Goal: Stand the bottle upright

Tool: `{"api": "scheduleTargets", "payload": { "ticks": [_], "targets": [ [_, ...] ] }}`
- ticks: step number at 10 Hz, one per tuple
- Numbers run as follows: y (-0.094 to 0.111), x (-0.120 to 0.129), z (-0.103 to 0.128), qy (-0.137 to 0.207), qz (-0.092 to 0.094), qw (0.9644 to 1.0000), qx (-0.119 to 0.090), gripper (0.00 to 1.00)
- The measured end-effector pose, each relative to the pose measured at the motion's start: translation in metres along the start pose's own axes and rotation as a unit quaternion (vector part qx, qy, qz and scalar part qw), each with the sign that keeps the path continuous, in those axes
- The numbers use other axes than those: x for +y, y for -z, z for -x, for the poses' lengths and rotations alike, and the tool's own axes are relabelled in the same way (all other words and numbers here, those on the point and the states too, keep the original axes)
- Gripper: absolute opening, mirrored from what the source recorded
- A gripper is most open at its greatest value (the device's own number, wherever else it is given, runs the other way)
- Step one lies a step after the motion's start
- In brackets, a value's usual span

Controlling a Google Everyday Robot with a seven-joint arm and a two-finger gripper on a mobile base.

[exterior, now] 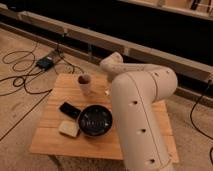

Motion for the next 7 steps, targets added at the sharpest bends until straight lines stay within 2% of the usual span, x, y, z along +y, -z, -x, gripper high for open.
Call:
{"api": "scheduleTargets", "payload": {
  "ticks": [5,6,7],
  "targets": [
    [-0.0075,-0.0042,0.0128,-0.030,-0.032,0.9988,-0.021,0.64],
    [-0.0083,-0.0058,0.0120,-0.034,-0.036,0.9986,-0.021,0.58],
    [-0.0092,-0.0073,0.0103,-0.038,-0.039,0.9983,-0.020,0.48]
  ]
}}
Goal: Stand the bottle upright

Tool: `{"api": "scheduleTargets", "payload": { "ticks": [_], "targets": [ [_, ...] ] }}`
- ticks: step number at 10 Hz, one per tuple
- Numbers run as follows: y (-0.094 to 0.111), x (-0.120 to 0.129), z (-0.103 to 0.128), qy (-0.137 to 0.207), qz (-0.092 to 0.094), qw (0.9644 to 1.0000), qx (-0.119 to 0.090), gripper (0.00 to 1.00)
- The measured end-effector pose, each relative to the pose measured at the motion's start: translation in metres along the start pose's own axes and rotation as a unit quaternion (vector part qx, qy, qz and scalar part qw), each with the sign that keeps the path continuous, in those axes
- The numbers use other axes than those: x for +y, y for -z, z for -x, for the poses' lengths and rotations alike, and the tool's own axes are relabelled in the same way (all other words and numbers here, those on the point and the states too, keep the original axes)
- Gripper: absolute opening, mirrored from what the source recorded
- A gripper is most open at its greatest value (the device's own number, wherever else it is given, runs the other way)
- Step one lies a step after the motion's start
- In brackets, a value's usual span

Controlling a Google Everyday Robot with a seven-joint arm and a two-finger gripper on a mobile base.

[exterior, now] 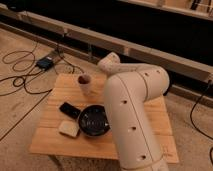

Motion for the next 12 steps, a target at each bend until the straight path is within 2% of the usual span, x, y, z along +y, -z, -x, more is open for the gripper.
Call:
{"api": "scheduleTargets", "payload": {
  "ticks": [2,4,5,9,12],
  "targets": [
    [0.000,-0.004,-0.002,-0.006,-0.005,1.0000,0.002,0.30],
    [-0.001,-0.011,-0.006,-0.014,-0.012,0.9998,0.006,0.08],
    [0.000,-0.013,-0.007,-0.016,-0.014,0.9997,0.008,0.02],
    [0.025,-0.020,-0.006,-0.034,-0.013,0.9992,0.017,0.00],
    [0.056,-0.027,-0.003,-0.066,-0.010,0.9971,0.036,0.00]
  ]
}}
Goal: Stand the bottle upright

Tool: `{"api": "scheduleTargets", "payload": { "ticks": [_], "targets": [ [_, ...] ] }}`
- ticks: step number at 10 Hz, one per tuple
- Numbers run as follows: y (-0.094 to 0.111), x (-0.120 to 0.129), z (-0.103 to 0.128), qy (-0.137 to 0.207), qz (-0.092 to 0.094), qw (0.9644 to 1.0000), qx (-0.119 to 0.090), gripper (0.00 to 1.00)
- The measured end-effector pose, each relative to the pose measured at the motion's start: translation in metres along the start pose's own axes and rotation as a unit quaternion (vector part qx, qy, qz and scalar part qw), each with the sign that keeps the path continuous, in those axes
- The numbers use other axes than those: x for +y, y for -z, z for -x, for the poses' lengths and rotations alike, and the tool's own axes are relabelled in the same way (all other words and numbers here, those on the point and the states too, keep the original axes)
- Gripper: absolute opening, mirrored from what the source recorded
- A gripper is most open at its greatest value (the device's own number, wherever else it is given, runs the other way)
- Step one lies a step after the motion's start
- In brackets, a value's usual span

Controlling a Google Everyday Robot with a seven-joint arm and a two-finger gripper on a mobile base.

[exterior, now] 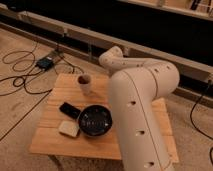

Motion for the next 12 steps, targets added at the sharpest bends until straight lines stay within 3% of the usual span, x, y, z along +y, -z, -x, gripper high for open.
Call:
{"api": "scheduleTargets", "payload": {
  "ticks": [3,7,10,11,12],
  "targets": [
    [0.035,-0.011,0.001,-0.062,0.019,0.9960,0.062,0.00],
    [0.057,-0.034,0.019,-0.134,0.048,0.9810,0.131,0.00],
    [0.057,-0.056,0.031,-0.185,0.069,0.9598,0.199,0.00],
    [0.056,-0.063,0.034,-0.203,0.077,0.9499,0.225,0.00],
    [0.055,-0.070,0.038,-0.221,0.091,0.9366,0.257,0.00]
  ]
}}
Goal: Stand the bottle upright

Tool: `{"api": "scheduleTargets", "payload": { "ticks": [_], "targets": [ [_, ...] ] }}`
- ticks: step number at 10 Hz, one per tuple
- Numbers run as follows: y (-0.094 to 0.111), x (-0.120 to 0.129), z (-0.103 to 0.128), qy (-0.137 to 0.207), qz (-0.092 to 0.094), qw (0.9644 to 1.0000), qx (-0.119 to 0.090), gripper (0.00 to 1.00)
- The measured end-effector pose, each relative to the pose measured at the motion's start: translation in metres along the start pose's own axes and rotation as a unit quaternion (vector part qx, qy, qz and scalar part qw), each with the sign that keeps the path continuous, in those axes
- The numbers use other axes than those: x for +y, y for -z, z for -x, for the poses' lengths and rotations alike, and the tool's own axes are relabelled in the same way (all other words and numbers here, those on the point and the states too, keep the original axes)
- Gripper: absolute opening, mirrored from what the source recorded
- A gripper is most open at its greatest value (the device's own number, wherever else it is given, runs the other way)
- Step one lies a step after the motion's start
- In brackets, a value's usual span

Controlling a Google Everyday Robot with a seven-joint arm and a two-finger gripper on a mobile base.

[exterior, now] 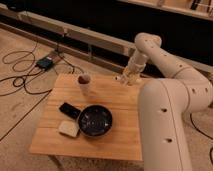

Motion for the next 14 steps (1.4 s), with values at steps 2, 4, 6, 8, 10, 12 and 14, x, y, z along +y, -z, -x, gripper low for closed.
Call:
{"api": "scheduleTargets", "payload": {
  "ticks": [2,4,6,8,10,12,14],
  "targets": [
    [0.004,-0.005,0.007,-0.014,0.019,0.9986,0.048,0.00],
    [0.003,-0.010,0.012,-0.026,0.028,0.9956,0.086,0.00],
    [-0.004,-0.013,0.018,-0.051,0.036,0.9909,0.119,0.00],
    [-0.013,-0.012,0.020,-0.074,0.045,0.9854,0.146,0.00],
    [-0.016,-0.012,0.020,-0.078,0.046,0.9846,0.150,0.00],
    [-0.017,-0.012,0.021,-0.078,0.046,0.9845,0.150,0.00],
    [-0.015,-0.005,0.016,-0.077,0.059,0.9824,0.159,0.00]
  ]
}}
